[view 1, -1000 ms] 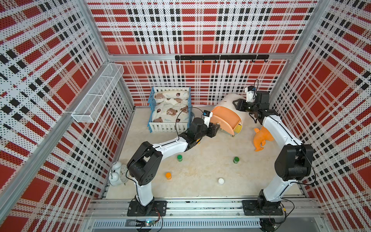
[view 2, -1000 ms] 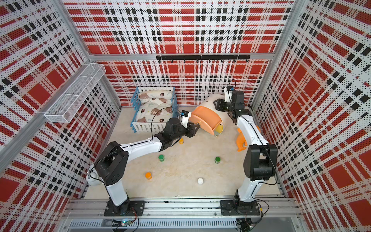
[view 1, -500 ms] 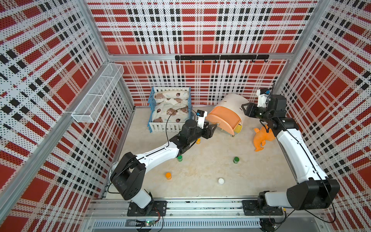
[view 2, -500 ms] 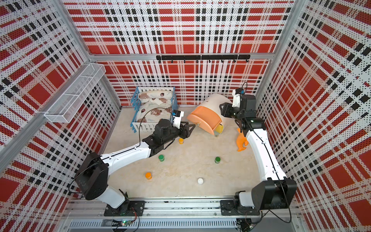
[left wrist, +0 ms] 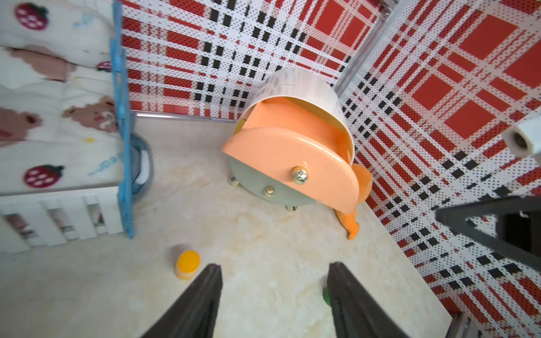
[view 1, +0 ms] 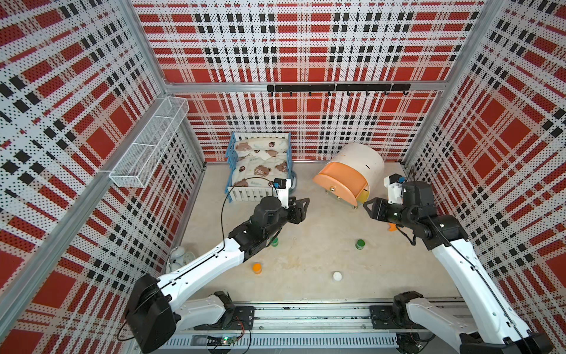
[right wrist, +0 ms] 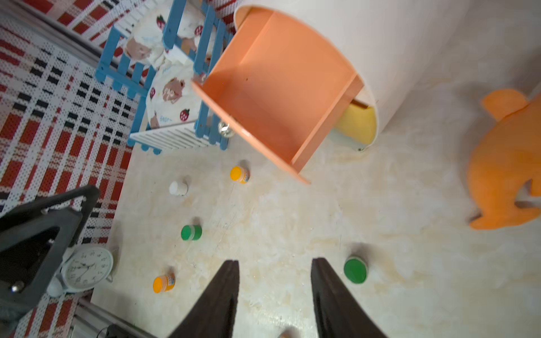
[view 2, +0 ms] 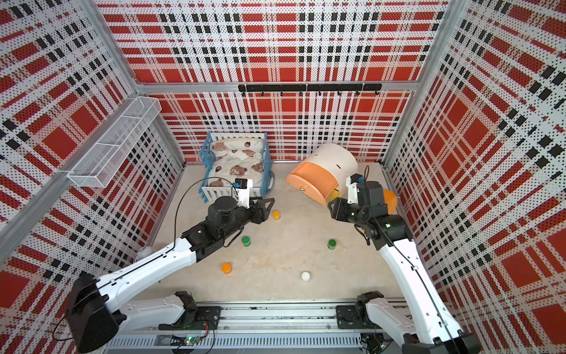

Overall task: Put the paint cans in the drawer according to color
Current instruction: Pick up the paint can at the center of the board.

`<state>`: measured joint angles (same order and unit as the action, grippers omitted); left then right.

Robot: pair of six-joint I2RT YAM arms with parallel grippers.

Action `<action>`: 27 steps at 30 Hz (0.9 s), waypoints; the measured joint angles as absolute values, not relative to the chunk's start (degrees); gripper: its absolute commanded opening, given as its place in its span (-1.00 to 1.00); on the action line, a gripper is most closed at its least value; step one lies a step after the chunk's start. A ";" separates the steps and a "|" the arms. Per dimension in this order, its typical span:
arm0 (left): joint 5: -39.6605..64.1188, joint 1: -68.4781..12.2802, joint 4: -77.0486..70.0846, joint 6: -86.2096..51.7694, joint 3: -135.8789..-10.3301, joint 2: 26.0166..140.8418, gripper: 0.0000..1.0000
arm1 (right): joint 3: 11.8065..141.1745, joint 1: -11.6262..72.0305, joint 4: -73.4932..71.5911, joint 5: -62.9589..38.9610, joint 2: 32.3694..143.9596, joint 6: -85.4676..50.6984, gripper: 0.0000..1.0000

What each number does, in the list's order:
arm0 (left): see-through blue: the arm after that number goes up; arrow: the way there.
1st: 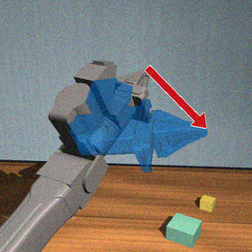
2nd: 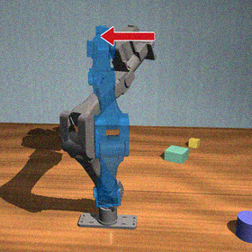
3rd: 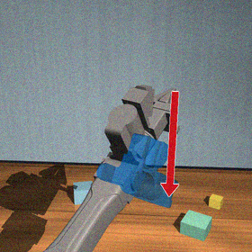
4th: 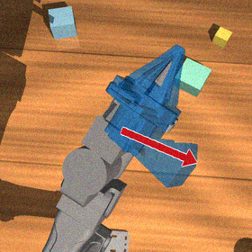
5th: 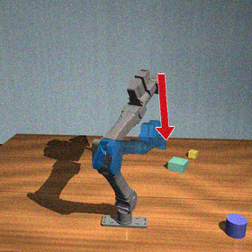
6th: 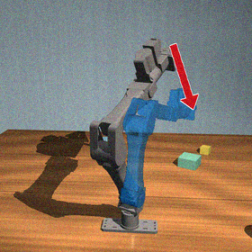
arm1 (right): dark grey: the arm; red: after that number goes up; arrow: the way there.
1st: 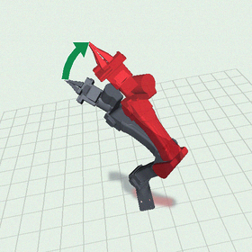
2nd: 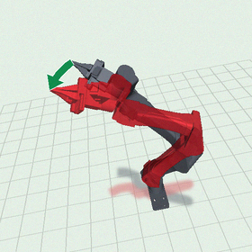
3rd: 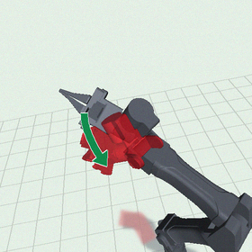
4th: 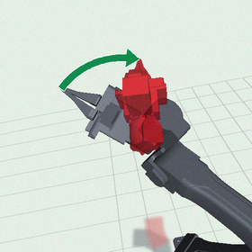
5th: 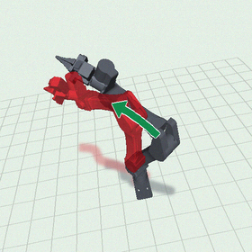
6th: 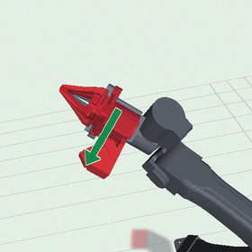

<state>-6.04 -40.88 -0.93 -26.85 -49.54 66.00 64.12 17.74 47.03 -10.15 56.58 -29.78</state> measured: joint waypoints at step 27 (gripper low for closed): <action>-6.85 -32.27 11.94 -29.58 -45.04 54.87 0.27 | 44.58 61.01 45.30 3.86 69.87 -60.12 -0.08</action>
<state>-6.85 -32.27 11.94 -29.58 -45.04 54.87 44.58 61.01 45.30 3.86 69.87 -60.12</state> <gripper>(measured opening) 0.636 0.445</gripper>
